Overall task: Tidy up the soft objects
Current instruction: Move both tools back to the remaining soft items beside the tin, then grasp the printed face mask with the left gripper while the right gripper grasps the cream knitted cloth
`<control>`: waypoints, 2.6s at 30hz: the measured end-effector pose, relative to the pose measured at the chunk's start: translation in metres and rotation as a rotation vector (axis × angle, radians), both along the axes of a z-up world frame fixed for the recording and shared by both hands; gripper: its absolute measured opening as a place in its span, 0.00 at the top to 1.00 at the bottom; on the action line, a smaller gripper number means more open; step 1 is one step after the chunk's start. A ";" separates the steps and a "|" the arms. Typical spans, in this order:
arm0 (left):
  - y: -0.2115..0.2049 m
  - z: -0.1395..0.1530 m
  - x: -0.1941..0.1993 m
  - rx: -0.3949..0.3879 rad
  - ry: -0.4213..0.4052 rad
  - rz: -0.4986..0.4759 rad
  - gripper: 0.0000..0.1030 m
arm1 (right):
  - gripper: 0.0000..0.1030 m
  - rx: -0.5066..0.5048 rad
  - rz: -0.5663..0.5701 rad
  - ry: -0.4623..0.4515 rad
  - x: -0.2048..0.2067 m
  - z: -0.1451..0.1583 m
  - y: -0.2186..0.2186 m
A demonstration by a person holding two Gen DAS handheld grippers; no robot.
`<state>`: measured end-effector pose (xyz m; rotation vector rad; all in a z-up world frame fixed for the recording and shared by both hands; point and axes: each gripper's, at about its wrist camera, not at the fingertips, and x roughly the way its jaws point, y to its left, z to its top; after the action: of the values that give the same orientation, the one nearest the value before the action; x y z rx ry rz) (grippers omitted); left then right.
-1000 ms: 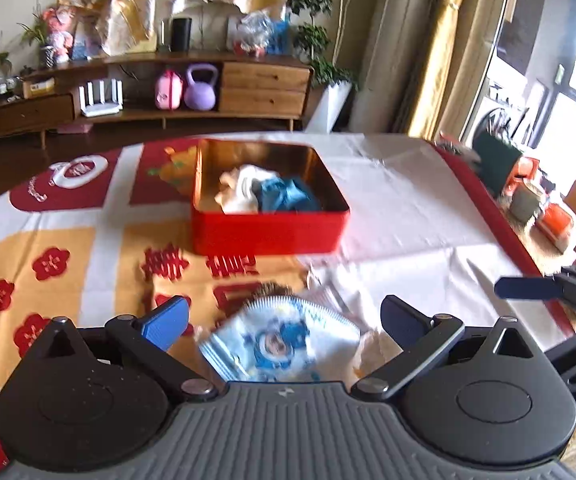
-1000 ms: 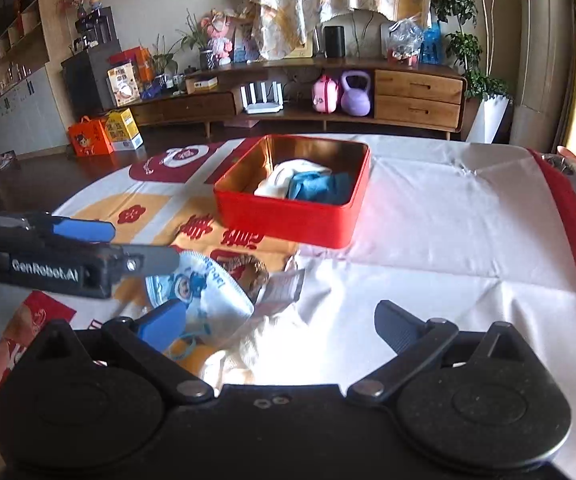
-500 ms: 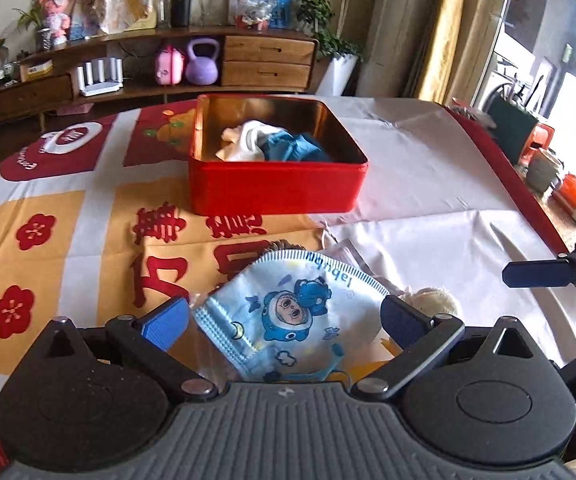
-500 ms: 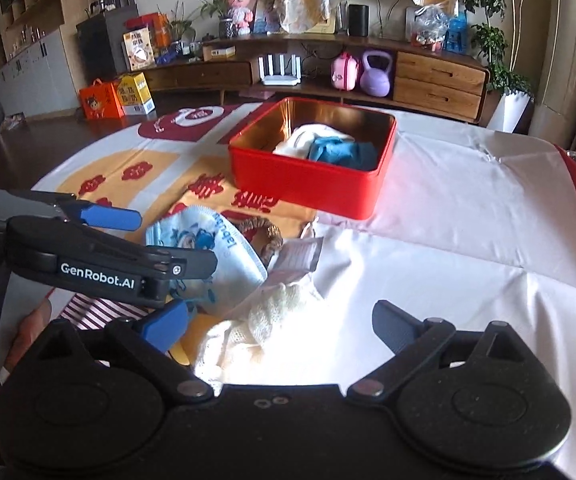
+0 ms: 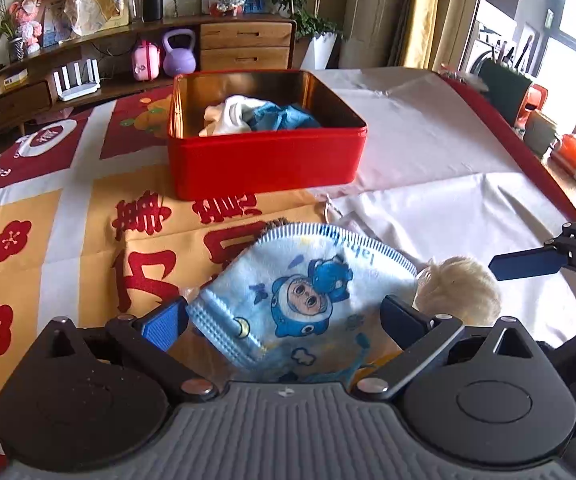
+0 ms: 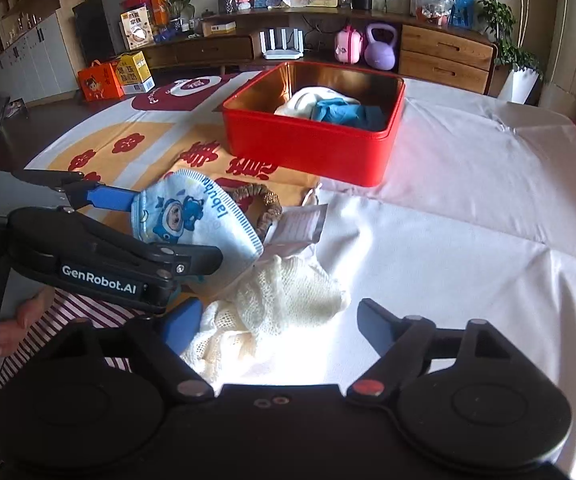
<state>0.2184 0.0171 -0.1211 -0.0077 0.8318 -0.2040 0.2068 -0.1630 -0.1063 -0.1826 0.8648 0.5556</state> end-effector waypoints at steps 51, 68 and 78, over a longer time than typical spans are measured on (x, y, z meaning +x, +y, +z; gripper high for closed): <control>0.005 0.022 -0.057 0.109 -0.147 0.071 0.37 | 0.56 0.027 -0.032 -0.013 -0.009 0.008 -0.006; -0.005 0.015 -0.034 0.081 -0.133 0.003 0.71 | 0.57 0.025 -0.035 -0.007 -0.006 0.003 -0.005; -0.020 0.026 -0.044 0.091 -0.207 -0.061 0.88 | 0.75 0.030 -0.061 -0.065 -0.009 0.010 -0.009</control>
<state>0.1742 -0.0024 -0.0953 0.1226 0.6349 -0.2207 0.1976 -0.1715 -0.0959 -0.1455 0.7960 0.5024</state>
